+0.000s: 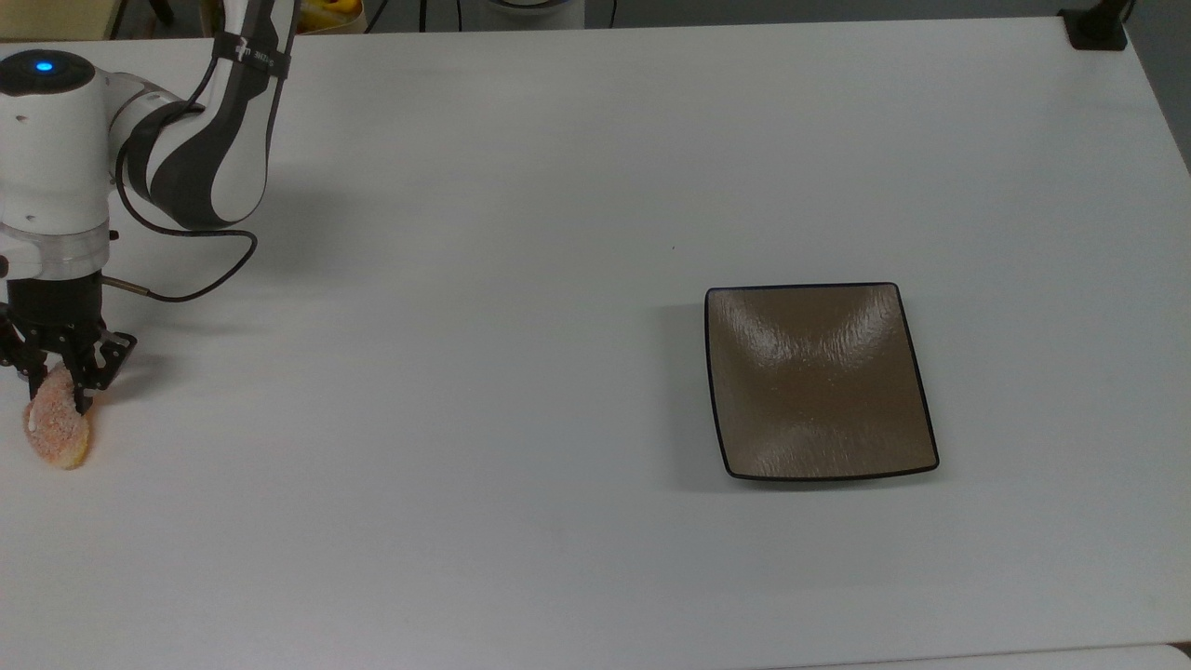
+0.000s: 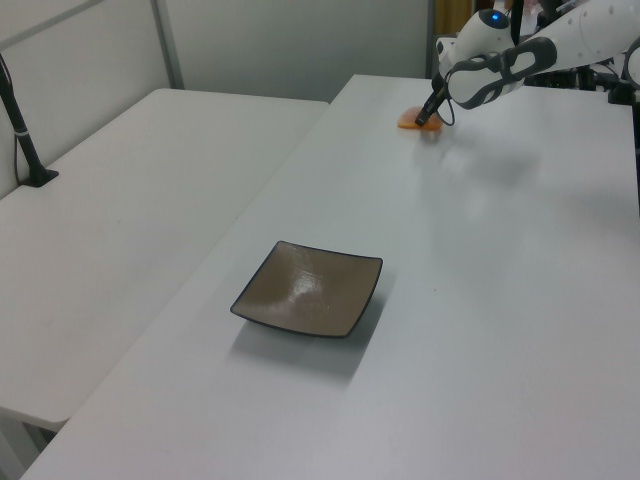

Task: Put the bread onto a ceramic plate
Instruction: 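Close the gripper on the bread roll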

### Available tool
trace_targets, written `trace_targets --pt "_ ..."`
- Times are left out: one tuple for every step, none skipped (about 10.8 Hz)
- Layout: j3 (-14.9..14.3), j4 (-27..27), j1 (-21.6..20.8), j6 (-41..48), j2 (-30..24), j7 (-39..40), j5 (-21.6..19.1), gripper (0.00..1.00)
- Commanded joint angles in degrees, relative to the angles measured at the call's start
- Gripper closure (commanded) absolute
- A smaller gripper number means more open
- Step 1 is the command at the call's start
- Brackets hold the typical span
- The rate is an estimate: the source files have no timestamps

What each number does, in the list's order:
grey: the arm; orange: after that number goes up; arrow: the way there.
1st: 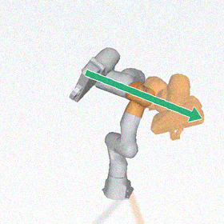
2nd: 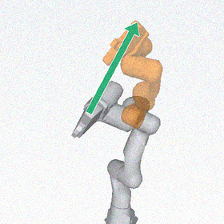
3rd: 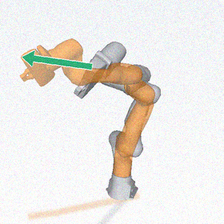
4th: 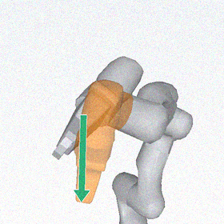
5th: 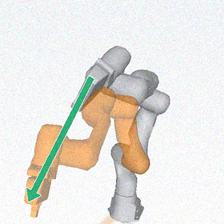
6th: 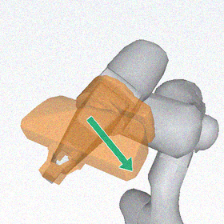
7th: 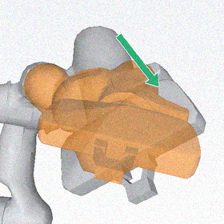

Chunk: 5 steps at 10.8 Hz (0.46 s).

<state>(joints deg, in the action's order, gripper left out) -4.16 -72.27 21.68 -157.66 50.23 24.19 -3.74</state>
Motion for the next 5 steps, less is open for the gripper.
trace_targets --pt "0.3 -4.4 -0.8 -0.3 -4.9 -0.3 -1.3 0.61" --pt "0.3 -6.4 -0.9 -0.2 -6.9 -0.4 -1.3 0.61" --pt "0.3 -8.0 -1.2 0.0 -8.9 -0.4 -1.3 0.61" --pt "0.3 -9.7 -1.4 0.4 -11.0 -0.5 -1.3 0.61" --pt "0.3 -11.0 -2.2 3.5 -13.6 -1.8 -1.3 0.61"
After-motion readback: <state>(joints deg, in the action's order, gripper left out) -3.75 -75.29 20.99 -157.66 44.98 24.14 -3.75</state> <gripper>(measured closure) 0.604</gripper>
